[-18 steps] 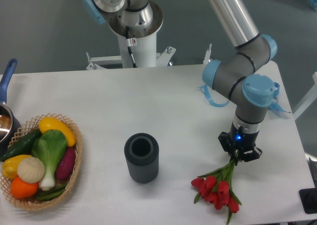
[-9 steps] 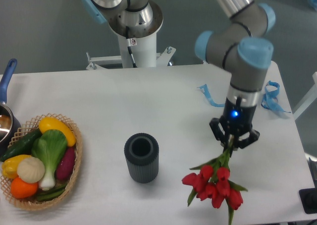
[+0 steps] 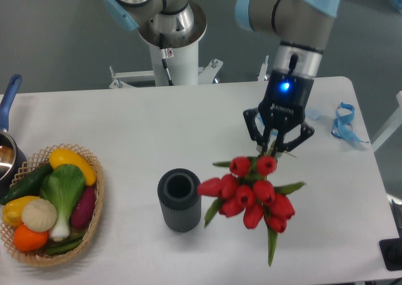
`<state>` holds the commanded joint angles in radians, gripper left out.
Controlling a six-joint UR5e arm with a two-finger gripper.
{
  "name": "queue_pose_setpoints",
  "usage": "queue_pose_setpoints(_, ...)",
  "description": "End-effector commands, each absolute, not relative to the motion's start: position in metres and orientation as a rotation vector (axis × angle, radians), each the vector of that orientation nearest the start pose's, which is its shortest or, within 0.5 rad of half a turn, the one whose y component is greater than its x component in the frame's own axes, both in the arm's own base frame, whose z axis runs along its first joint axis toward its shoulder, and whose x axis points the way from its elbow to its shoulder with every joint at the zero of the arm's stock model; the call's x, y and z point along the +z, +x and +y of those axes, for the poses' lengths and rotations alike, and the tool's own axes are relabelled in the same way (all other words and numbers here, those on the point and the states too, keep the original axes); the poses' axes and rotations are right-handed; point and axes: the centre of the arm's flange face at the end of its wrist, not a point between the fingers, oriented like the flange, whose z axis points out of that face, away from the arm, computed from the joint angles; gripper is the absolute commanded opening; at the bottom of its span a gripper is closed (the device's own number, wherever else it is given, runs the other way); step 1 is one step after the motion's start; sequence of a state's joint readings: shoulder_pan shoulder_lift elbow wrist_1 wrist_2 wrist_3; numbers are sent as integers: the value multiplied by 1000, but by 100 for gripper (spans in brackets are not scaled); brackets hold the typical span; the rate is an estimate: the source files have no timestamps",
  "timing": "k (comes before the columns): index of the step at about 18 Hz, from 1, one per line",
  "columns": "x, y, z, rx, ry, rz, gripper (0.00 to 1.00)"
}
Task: Pick up the flowers from the table
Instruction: 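Lift the grasped tulip bunch up off the table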
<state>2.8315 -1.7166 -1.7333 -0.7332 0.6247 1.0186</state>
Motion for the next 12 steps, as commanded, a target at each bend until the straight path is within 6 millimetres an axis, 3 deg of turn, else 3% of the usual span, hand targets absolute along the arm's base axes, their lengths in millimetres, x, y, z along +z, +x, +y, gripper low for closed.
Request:
queue_pose_setpoints(6,466,-456,366,23,-2038,35,3)
queue_pose_setpoints(8,468,-461,350,39,-2028,9,3)
queue_pose_setpoints(12,467,-460,348,18,-1997,17,3)
